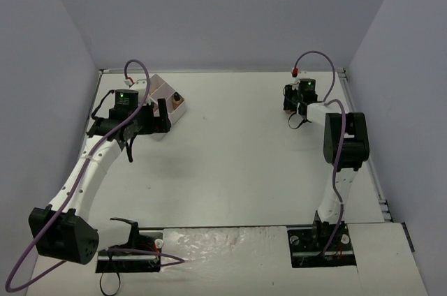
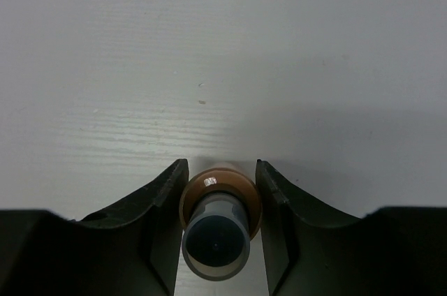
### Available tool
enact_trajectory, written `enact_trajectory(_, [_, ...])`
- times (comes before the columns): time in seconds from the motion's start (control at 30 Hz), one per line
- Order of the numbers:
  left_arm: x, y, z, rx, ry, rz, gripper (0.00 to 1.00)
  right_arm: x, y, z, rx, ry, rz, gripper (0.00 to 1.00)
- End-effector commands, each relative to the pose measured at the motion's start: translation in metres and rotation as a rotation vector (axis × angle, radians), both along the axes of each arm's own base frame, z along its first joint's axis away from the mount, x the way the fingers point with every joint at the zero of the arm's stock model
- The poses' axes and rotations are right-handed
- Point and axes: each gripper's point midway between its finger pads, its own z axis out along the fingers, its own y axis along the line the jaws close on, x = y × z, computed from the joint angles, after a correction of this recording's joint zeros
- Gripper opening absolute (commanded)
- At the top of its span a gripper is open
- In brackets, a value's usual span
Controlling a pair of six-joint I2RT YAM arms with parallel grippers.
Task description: Organize the makeup
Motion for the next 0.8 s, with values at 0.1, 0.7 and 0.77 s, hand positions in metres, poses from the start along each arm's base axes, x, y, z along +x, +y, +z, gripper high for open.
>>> enact_trajectory(0.1, [0.006, -0.003, 0.042, -0.027, -0.123, -0.012, 0.88, -0.033, 0.145, 0.089, 0.052, -0.188, 0.297, 0.0])
enact_trajectory(0.7, [-0.01, 0.002, 0.041, 0.0, -0.108, -0.03, 0.88, -0.162, 0.34, 0.026, 0.021, -0.086, 0.782, 0.03])
enact_trajectory(0.77, [-0.009, -0.001, 0.041, -0.011, -0.114, -0.04, 0.88, -0.167, 0.337, 0.018, 0.018, -0.069, 0.779, 0.1])
